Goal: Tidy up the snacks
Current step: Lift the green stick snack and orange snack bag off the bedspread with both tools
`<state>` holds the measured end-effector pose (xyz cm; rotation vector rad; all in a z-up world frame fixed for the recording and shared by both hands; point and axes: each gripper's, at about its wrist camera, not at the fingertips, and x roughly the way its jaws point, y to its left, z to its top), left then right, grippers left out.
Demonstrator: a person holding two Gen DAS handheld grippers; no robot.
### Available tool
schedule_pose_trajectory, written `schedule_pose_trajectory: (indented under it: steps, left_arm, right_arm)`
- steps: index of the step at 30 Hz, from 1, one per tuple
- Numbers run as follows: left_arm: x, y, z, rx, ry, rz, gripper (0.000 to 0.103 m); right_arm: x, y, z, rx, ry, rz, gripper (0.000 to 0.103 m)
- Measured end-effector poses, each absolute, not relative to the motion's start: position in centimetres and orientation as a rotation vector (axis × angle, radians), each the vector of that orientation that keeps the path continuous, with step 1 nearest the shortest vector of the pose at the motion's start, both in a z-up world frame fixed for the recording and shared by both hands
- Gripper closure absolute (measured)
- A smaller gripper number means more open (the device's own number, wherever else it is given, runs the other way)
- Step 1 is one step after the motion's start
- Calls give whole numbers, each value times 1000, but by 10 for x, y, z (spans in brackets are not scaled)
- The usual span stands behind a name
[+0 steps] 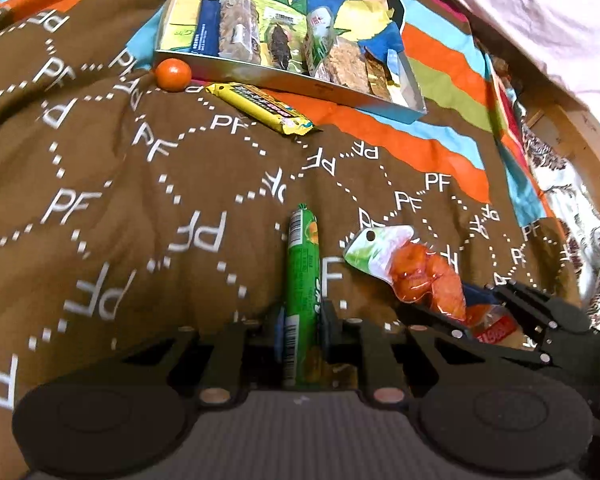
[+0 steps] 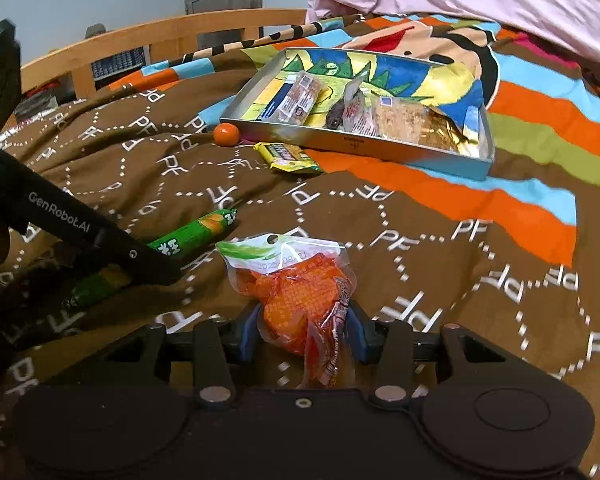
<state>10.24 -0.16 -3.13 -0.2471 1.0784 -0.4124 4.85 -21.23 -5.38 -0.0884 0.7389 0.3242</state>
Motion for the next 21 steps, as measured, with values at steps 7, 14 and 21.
schedule_pose_trajectory:
  steps: [7, 14, 21]
  left_arm:
    - [90, 11, -32, -312, 1059, -407, 84]
    - [87, 15, -31, -314, 1055, -394, 84]
    - [87, 16, -20, -305, 1021, -394, 84]
  right_arm:
    - [39, -205, -48, -82, 707, 333, 57]
    - [38, -201, -46, -97, 689, 339, 57]
    - [41, -198, -38, -99, 642, 348, 57]
